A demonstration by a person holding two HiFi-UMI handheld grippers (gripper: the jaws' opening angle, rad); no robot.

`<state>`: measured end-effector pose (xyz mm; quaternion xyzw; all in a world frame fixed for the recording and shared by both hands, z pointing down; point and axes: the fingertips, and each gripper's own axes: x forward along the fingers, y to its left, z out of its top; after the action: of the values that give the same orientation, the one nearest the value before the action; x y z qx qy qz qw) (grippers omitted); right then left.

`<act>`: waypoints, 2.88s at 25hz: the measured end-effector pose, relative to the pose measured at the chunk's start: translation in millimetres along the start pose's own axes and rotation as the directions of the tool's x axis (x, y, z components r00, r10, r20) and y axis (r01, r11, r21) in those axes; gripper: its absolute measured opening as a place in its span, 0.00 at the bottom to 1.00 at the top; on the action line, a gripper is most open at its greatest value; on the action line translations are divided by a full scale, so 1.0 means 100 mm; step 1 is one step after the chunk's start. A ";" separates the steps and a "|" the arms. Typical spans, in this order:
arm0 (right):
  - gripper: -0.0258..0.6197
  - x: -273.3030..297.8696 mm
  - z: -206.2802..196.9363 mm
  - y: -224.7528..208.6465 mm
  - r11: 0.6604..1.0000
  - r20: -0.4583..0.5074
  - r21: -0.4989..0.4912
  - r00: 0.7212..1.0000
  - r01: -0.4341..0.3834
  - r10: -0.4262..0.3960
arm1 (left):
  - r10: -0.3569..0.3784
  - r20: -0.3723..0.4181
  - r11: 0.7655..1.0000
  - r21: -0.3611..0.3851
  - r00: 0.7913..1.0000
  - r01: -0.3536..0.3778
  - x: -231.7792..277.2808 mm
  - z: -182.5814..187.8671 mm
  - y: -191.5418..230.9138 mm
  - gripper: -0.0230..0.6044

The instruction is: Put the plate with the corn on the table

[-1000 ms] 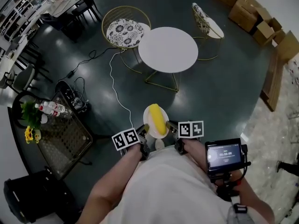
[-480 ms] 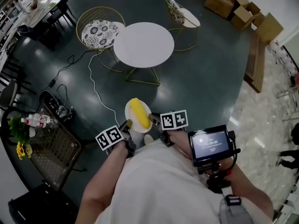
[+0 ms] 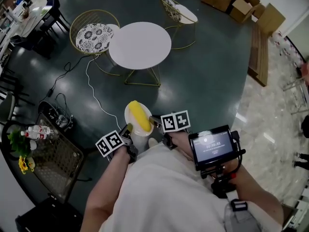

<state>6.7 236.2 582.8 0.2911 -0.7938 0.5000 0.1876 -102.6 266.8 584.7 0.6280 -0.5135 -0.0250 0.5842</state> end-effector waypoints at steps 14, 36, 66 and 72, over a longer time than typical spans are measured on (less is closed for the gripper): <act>0.11 0.01 0.01 0.00 1.000 0.018 0.025 1.000 -0.012 0.011 | 0.002 -0.005 1.000 0.024 1.000 -0.002 0.01 0.04 -0.01 0.09; 0.11 0.00 0.15 -0.09 0.999 0.018 0.031 1.000 -0.018 0.017 | 0.010 -0.009 0.999 0.033 1.000 -0.010 0.14 0.11 -0.09 0.09; 0.11 0.43 1.00 -0.36 0.999 -0.026 0.035 0.999 -0.036 0.037 | 0.050 0.008 0.999 0.008 0.999 -0.050 0.72 0.84 -0.16 0.09; 0.11 0.47 1.27 -0.48 0.999 -0.022 0.032 0.999 -0.041 0.042 | 0.055 0.011 0.999 0.003 0.998 -0.055 0.93 1.01 -0.24 0.09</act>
<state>0.7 92.9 588.9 0.2717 -0.7895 0.5196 0.1814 -107.9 127.6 587.5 0.6145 -0.5336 -0.0115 0.5810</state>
